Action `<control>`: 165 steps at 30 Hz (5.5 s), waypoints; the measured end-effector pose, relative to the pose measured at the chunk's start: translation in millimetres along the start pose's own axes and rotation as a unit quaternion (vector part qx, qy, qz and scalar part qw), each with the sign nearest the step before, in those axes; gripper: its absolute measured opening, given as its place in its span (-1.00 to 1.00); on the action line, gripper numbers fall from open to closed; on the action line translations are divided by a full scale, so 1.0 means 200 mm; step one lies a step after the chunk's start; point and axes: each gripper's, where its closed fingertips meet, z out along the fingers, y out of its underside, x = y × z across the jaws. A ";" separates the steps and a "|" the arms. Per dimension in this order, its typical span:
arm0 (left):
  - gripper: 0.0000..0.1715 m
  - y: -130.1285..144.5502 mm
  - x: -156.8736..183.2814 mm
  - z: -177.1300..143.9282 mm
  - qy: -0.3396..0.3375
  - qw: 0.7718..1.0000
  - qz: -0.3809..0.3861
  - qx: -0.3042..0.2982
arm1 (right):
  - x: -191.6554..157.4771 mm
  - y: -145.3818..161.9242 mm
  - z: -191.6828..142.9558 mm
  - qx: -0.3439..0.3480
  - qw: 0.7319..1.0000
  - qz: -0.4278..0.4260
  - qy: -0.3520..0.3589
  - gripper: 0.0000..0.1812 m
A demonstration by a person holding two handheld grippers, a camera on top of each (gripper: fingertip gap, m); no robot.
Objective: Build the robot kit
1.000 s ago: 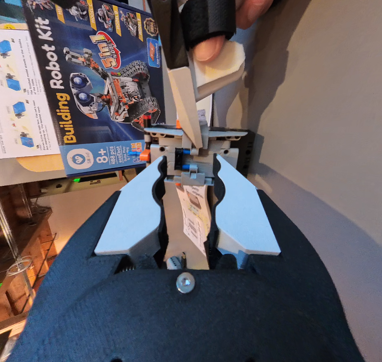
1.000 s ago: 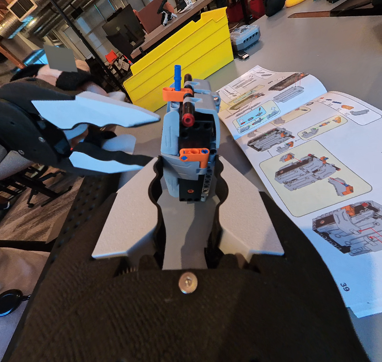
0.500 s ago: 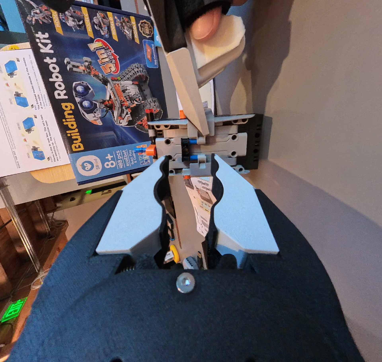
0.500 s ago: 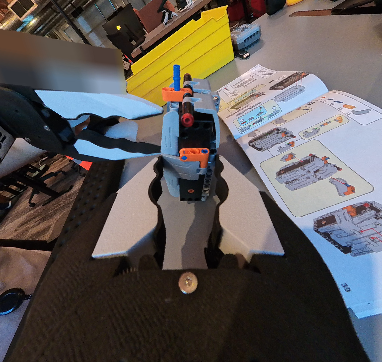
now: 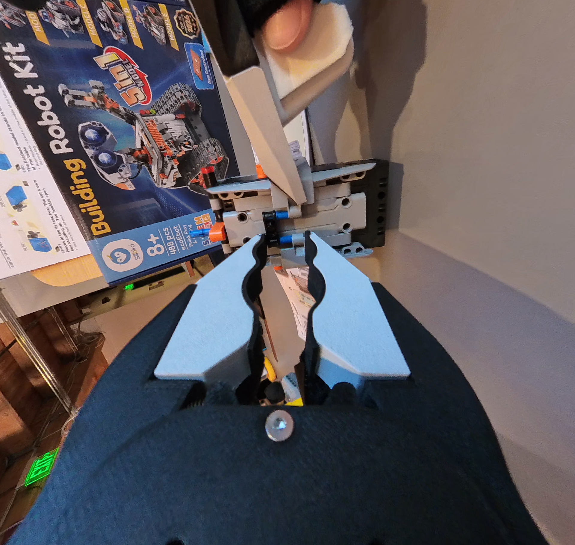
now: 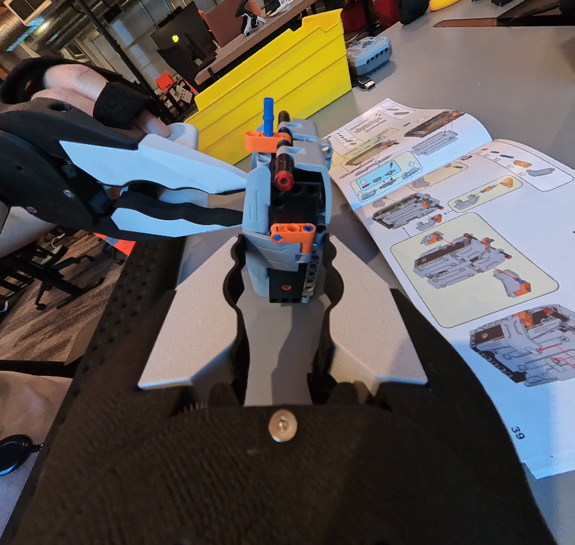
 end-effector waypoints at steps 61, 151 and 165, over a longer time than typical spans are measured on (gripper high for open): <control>-0.39 -0.13 0.21 -0.14 0.276 0.707 -0.540 0.364 | -0.24 0.15 -0.05 -0.066 0.989 -0.112 -0.064 -0.43; -0.43 -0.09 0.20 -0.14 0.351 0.622 -0.593 0.372 | -0.21 0.11 -0.08 -0.033 0.999 -0.033 0.007 -0.53; -0.43 -0.09 0.20 -0.14 0.357 0.616 -0.597 0.370 | -0.43 -0.09 -0.18 -0.025 0.826 -0.517 0.223 -0.38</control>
